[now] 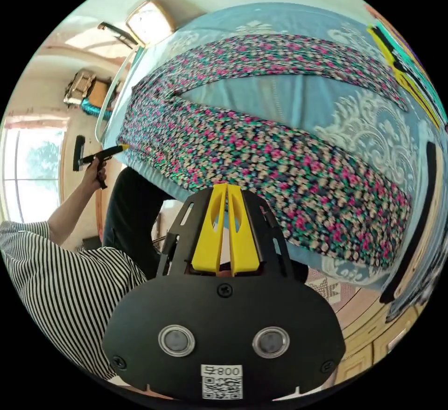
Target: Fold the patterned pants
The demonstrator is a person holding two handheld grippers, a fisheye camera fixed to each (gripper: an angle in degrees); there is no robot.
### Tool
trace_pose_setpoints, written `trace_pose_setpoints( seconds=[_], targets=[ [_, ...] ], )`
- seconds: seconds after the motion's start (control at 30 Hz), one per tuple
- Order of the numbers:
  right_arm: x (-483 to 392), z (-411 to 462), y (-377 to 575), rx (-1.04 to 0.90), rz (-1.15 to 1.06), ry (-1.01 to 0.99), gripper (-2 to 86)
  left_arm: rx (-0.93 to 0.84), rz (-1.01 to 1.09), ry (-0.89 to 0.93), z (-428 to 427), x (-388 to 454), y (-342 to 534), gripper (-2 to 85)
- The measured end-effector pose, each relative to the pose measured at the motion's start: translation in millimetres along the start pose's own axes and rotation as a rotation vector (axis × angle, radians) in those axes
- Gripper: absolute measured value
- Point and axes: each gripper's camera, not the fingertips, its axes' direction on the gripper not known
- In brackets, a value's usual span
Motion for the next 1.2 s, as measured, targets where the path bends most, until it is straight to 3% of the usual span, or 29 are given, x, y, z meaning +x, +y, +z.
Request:
trace_pose_setpoints(
  seconds=[0.07,0.2,0.43,0.93,1.2],
  targets=[
    [-53,49,-29,-0.061,-0.164,0.017,0.5,-0.035,-0.060,-0.043,1,-31,8,1.5],
    [-96,117,-54,-0.184,-0.262,-0.053,0.5,0.021,-0.113,0.076,-5,-66,24,0.8],
    [-161,183,-80,-0.206,-0.454,0.056,3.3,0.069,-0.122,0.187,-17,-105,52,2.2],
    [-209,282,-132,-0.133,-0.582,0.342,4.5,0.051,-0.144,0.281,-24,-160,53,0.3],
    [-210,300,-161,-0.146,-0.608,0.297,0.6,0.085,-0.127,0.300,-43,-175,61,0.2]
  ],
)
